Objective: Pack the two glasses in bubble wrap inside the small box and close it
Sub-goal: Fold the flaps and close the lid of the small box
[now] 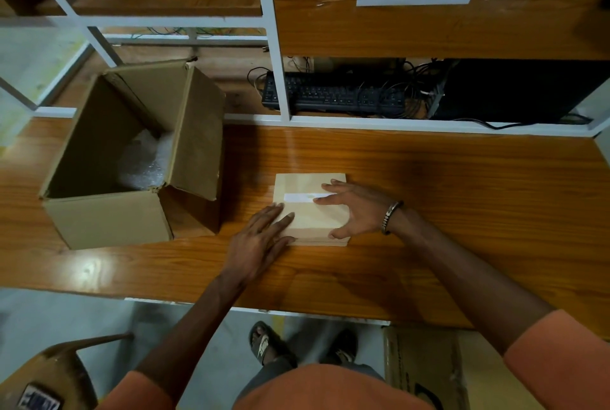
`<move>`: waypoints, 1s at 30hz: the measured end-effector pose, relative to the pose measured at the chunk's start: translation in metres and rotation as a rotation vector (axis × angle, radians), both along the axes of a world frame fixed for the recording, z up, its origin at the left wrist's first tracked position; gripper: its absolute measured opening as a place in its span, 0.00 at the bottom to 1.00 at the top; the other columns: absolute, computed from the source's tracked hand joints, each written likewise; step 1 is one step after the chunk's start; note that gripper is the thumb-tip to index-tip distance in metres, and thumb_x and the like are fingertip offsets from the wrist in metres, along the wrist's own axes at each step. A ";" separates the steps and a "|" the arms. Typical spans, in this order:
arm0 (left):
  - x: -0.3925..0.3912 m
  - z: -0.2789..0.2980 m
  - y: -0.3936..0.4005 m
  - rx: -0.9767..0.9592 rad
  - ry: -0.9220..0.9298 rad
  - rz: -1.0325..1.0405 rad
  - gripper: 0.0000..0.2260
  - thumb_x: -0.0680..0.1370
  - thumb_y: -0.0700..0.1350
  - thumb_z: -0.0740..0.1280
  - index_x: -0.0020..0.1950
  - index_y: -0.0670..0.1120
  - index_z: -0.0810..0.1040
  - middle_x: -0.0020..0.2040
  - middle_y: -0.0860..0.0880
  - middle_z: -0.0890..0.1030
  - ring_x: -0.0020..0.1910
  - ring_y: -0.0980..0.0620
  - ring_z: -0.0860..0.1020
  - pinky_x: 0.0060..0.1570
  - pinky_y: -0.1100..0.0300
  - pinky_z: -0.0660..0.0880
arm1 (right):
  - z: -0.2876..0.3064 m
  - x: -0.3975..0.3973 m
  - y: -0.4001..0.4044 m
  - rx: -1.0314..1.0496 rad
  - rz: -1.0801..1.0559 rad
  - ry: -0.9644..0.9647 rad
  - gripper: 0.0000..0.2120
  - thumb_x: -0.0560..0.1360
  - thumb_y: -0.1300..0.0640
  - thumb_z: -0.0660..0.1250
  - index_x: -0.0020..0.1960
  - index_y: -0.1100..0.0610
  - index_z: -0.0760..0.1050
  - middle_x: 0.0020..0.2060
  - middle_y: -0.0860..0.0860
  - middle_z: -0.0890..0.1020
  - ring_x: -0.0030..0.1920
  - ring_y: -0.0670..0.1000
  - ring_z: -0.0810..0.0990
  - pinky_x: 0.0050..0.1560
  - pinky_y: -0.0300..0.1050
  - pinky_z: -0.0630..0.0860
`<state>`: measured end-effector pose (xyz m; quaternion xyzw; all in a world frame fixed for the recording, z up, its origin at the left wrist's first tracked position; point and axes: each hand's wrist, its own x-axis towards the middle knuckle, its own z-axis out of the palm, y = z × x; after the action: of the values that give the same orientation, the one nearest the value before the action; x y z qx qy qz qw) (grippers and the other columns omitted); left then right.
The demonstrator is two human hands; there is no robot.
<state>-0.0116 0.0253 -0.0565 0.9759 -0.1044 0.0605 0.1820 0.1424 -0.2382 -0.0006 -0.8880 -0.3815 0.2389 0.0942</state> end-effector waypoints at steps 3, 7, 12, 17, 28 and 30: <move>0.005 0.002 0.003 0.007 0.049 -0.018 0.27 0.85 0.65 0.51 0.80 0.55 0.69 0.80 0.47 0.69 0.80 0.46 0.66 0.67 0.44 0.77 | 0.004 0.004 0.001 -0.023 0.009 -0.010 0.44 0.68 0.32 0.75 0.79 0.40 0.63 0.82 0.47 0.58 0.82 0.50 0.53 0.79 0.54 0.57; 0.009 0.011 0.005 0.020 0.076 -0.048 0.30 0.85 0.67 0.47 0.79 0.54 0.71 0.79 0.46 0.71 0.78 0.45 0.69 0.68 0.44 0.77 | 0.008 0.006 0.001 -0.026 0.011 0.019 0.44 0.68 0.32 0.75 0.79 0.40 0.63 0.82 0.46 0.58 0.82 0.50 0.53 0.79 0.55 0.58; 0.013 0.013 0.010 -0.009 0.116 -0.070 0.30 0.84 0.67 0.49 0.80 0.54 0.70 0.80 0.46 0.70 0.78 0.45 0.70 0.69 0.44 0.76 | 0.008 0.009 0.004 -0.037 0.027 -0.003 0.44 0.67 0.30 0.74 0.78 0.41 0.65 0.81 0.47 0.60 0.81 0.51 0.55 0.78 0.55 0.59; 0.011 0.003 0.011 -0.023 0.103 -0.084 0.24 0.84 0.54 0.61 0.81 0.54 0.68 0.80 0.45 0.68 0.78 0.44 0.69 0.69 0.41 0.76 | 0.002 -0.004 0.000 0.042 -0.021 -0.005 0.41 0.69 0.35 0.76 0.78 0.42 0.66 0.82 0.48 0.59 0.82 0.50 0.53 0.79 0.54 0.55; 0.015 -0.006 0.018 0.034 0.005 -0.152 0.27 0.83 0.47 0.68 0.82 0.51 0.65 0.81 0.45 0.68 0.79 0.45 0.67 0.68 0.43 0.77 | -0.005 -0.001 -0.007 0.079 -0.050 -0.027 0.41 0.69 0.32 0.74 0.78 0.42 0.66 0.81 0.48 0.61 0.81 0.48 0.57 0.76 0.49 0.59; 0.015 -0.006 0.018 0.030 -0.014 -0.146 0.23 0.85 0.50 0.62 0.80 0.51 0.68 0.80 0.46 0.70 0.79 0.45 0.68 0.67 0.43 0.78 | -0.007 -0.002 -0.007 0.076 -0.048 -0.033 0.41 0.69 0.31 0.73 0.78 0.42 0.66 0.81 0.47 0.61 0.81 0.48 0.57 0.76 0.49 0.59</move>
<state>0.0037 0.0435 -0.0623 0.9678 -0.1775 0.0524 0.1704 0.1406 -0.2454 -0.0078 -0.8965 -0.3703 0.2073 0.1271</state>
